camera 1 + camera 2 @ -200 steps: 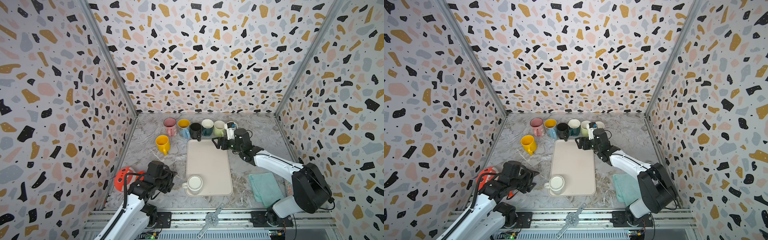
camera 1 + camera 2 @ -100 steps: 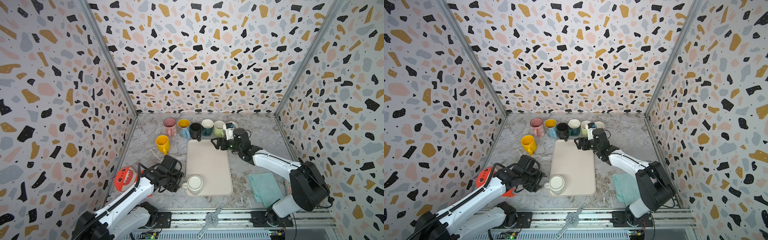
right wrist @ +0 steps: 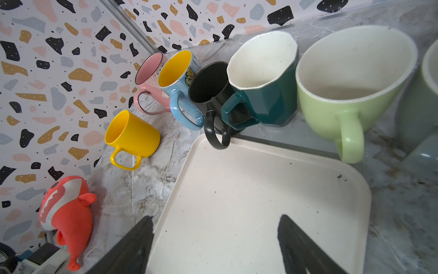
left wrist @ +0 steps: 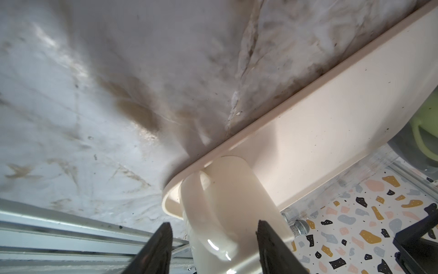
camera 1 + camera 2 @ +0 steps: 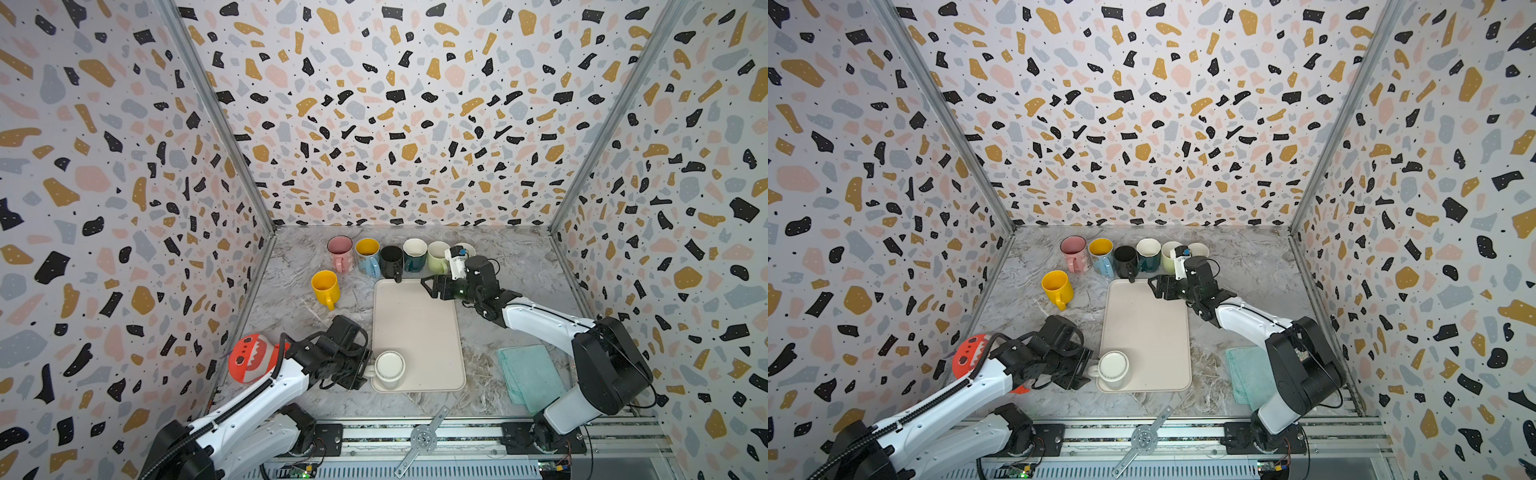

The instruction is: Turn the mug right side up

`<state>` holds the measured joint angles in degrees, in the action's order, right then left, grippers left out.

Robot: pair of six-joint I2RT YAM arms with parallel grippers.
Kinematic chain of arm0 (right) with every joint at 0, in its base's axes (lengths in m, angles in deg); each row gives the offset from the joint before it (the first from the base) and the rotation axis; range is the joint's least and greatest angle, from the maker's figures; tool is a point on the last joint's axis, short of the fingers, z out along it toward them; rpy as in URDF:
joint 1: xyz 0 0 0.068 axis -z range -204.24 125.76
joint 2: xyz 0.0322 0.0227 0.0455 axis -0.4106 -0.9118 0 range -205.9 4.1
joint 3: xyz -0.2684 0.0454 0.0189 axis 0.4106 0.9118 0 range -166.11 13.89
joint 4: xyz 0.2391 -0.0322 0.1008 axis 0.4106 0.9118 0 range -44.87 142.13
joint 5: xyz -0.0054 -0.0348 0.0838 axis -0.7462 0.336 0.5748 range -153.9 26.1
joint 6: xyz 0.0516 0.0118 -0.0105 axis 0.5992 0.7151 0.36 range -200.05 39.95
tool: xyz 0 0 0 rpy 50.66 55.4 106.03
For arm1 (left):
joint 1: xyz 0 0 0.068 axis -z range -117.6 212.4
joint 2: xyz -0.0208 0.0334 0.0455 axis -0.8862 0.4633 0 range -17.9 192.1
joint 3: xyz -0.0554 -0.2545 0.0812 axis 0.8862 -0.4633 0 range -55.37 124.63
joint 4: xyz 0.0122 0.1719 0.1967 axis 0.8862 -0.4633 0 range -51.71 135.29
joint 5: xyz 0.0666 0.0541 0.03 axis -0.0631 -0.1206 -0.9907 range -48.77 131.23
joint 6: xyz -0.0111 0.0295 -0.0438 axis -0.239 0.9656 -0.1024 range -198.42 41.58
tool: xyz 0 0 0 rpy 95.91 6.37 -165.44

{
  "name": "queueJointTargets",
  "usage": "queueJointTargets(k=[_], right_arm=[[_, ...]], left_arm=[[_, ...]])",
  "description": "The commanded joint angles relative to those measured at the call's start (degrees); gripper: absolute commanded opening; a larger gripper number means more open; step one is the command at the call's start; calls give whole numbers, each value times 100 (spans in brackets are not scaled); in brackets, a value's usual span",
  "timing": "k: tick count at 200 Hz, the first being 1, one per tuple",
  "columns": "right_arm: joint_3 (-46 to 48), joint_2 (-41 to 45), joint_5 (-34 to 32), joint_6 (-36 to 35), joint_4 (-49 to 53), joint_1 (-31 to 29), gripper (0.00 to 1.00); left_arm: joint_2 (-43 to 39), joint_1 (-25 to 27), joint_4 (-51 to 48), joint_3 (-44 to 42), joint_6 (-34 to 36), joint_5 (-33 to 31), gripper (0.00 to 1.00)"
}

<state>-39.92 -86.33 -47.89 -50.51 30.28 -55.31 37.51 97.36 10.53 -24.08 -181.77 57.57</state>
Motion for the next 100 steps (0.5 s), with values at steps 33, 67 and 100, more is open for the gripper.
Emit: queueJointTargets(k=[33, 67, 100], right_arm=[[-206, 76, 78, 35, -70, 26, 84], [-203, 57, 83, 34, -70, 47, 84], [-203, 48, 95, 34, -64, 48, 84]], left_arm=[[148, 90, 484, -246, -235, 190, 57], [175, 90, 823, -419, -419, 203, 56], [171, 90, 1221, -531, -604, 188, 52]])
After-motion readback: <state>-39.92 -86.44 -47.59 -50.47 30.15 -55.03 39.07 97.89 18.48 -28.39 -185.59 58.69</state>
